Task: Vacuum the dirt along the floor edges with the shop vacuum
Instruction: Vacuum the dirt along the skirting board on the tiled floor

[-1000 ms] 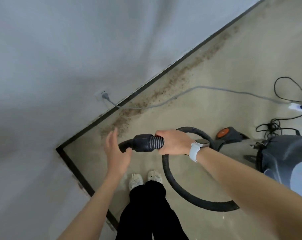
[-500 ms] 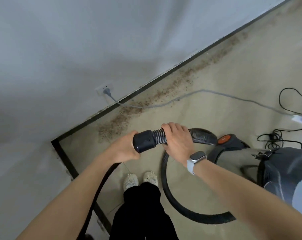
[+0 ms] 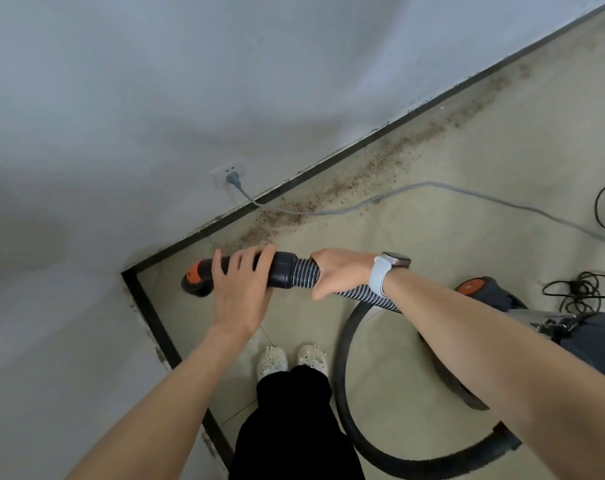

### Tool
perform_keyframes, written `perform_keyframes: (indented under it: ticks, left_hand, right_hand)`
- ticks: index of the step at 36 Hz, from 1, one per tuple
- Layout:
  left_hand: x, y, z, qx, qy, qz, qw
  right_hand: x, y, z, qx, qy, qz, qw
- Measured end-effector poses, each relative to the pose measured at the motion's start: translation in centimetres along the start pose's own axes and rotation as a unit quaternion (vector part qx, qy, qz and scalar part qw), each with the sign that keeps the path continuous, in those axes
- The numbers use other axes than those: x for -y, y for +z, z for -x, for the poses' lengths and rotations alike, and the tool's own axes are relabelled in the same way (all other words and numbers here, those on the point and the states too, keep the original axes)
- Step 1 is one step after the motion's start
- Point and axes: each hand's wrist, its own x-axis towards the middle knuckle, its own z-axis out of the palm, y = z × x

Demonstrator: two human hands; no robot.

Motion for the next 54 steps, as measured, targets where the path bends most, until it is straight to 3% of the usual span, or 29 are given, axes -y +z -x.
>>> perform_keyframes:
  ticks: [9, 12, 14, 17, 21, 23, 25, 28, 31, 34, 37, 39, 43, 45, 49, 51, 54]
  left_hand:
    - [1.0, -0.4, -1.4, -0.024, 0.017, 0.038, 0.999]
    - [1.9, -0.8, -2.3, 0.01, 0.048, 0.033, 0.998]
    - [2.4, -1.1, -3.0, 0.088, 0.063, 0.026, 0.994]
    - [3.1, -1.2, -4.1, 0.205, 0.071, -0.008, 0.976]
    - [3.9, -1.4, -5.2, 0.324, 0.057, 0.016, 0.944]
    - [4.4, -1.0, -5.7, 0.391, 0.029, 0.063, 0.918]
    - [5.1, -0.1, -5.9, 0.454, 0.008, 0.111, 0.884]
    - [6.1, 1.7, -6.0, 0.523, -0.017, 0.14, 0.841]
    - [6.9, 3.7, -6.0, 0.542, -0.045, 0.155, 0.825]
    - [7.0, 5.6, -5.7, 0.471, -0.06, 0.122, 0.872]
    - [6.4, 8.0, -4.5, 0.329, -0.049, 0.011, 0.943]
    - [6.0, 10.0, -3.4, 0.218, -0.054, -0.037, 0.974]
    - [5.6, 13.7, -1.8, 0.068, -0.043, -0.082, 0.993]
    - [5.6, 14.5, -2.0, 0.106, -0.019, -0.091, 0.99]
    - [5.8, 15.9, -2.7, 0.312, -0.012, -0.064, 0.948]
    - [5.6, 16.6, -2.7, 0.382, -0.005, -0.041, 0.923]
    - [5.2, 17.4, -3.1, 0.47, -0.011, -0.004, 0.883]
  right_hand:
    - [0.1, -1.2, 0.8, 0.084, 0.035, -0.15, 0.985]
    - [0.1, -0.5, 0.7, 0.061, 0.027, -0.163, 0.984]
    - [0.0, 0.7, 0.5, 0.005, -0.001, -0.12, 0.993]
    - [0.1, 3.7, -0.2, -0.147, -0.036, 0.056, 0.987]
    - [0.0, 8.0, -2.0, -0.358, -0.085, 0.22, 0.904]
    - [-0.1, 9.0, -3.3, -0.404, -0.086, 0.244, 0.877]
    - [-0.3, 9.4, -4.6, -0.389, -0.095, 0.25, 0.881]
    - [0.0, 8.9, -6.0, -0.284, -0.115, 0.21, 0.929]
    - [0.0, 8.2, -7.8, -0.192, -0.113, 0.168, 0.96]
    - [-0.6, 6.8, -9.7, -0.152, -0.096, 0.154, 0.972]
    - [-1.5, 5.3, -11.0, -0.045, -0.055, 0.083, 0.994]
    - [-2.3, 4.5, -11.9, 0.033, -0.036, -0.023, 0.999]
    - [-4.8, 4.4, -13.6, 0.171, -0.011, -0.137, 0.976]
    - [-5.7, 5.5, -14.5, 0.204, 0.001, -0.132, 0.97]
    - [-6.7, 8.4, -15.4, 0.174, -0.013, -0.066, 0.982]
    - [-6.8, 9.9, -15.3, 0.088, -0.056, 0.108, 0.989]
    - [-7.2, 14.0, -15.2, -0.11, -0.133, 0.264, 0.949]
